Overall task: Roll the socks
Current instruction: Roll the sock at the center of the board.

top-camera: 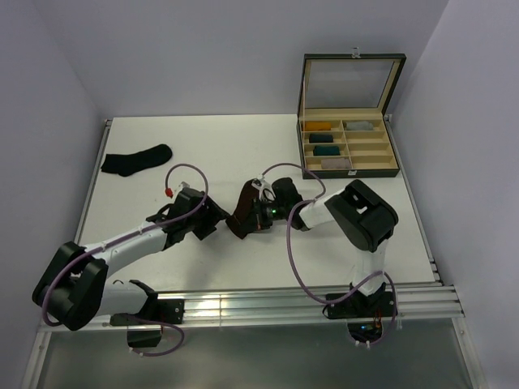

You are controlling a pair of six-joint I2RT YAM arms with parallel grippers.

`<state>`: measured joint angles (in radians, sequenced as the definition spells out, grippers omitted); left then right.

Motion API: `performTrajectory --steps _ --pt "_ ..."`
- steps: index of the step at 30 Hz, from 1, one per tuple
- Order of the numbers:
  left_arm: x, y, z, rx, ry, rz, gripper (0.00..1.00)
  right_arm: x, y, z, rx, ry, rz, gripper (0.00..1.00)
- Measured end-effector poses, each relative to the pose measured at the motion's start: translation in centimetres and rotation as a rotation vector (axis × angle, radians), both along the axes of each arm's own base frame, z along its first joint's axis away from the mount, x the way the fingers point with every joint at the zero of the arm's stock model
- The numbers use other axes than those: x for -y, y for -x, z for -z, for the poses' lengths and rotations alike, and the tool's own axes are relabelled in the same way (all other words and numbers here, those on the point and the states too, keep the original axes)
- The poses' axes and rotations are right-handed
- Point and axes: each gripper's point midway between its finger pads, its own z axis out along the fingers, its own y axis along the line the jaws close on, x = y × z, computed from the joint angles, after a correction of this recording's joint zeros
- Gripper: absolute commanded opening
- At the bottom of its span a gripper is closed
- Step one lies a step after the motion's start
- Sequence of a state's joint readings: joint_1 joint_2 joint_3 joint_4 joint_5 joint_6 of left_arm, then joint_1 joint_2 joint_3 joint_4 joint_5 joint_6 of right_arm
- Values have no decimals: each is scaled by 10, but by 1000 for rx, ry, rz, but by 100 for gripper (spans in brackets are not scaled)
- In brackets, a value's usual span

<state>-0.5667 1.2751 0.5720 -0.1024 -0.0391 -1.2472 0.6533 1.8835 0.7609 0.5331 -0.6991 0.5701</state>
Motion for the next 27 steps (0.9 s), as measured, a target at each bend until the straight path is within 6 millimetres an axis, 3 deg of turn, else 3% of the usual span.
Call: performTrajectory --steps 7,15,19,27 --pt "7 -1 3 10 33 20 67 4 0 2 -124 -62 -40 0" --pt "18 4 29 -46 13 56 62 4 -2 2 -188 -63 -65 0" --pt "24 1 30 -39 19 67 59 5 -3 2 -206 -56 -66 0" --pt "27 -5 35 -44 8 61 45 5 -4 3 -222 -51 -70 0"
